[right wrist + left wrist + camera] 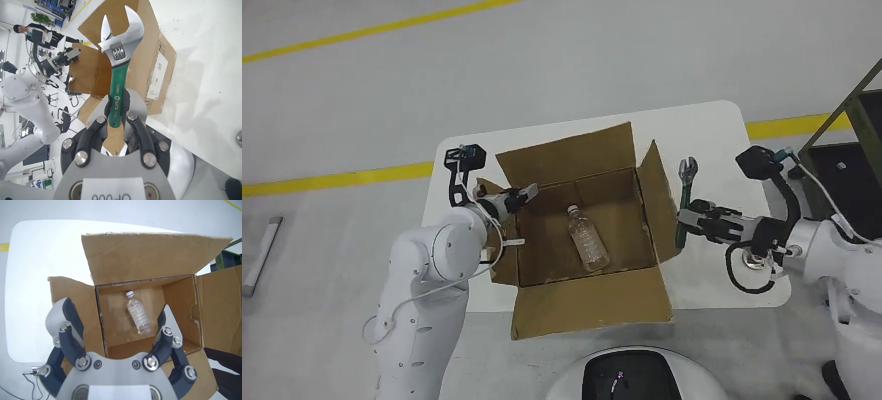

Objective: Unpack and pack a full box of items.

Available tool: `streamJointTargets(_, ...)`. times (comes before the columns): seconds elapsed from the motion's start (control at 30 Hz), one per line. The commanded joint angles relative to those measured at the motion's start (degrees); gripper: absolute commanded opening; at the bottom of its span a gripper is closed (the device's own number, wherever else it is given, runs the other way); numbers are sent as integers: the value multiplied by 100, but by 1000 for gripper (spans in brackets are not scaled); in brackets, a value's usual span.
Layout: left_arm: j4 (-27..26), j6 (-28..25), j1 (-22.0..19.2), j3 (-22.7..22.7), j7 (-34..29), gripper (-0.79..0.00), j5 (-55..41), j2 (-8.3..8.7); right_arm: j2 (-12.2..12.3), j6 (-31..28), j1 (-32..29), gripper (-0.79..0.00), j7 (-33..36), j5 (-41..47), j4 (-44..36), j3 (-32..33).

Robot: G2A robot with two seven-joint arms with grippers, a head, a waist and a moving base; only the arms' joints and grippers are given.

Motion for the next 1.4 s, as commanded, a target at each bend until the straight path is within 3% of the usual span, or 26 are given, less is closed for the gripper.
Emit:
streamJointTargets(0.0,-70,42,26,-65,-5,0,-22,5,23,-43,-18,-785,26,201,-205,123)
streamJointTargets(0.2,-242,162,97,-375,74,0,171,42,89,-204,83,-785,-94,368,-362,-66)
streamJointTargets(0.4,-147,242,173,-640,110,0,253,71,139,-161,442,-785,-358,-393,342,-942)
streamJointTargets(0.6,-40,291,249,-810,161,0,243,90,189,96,540,-785,-543,-1085,774,-1254)
streamJointTargets(1.07,296,433,249,-941,152,0,501,115,297,247,405,-785,-523,-812,1022,-1056)
streamJointTargets(1.37,296,433,249,-941,152,0,501,115,265,-76,1024,-785,-516,-522,1325,-2168)
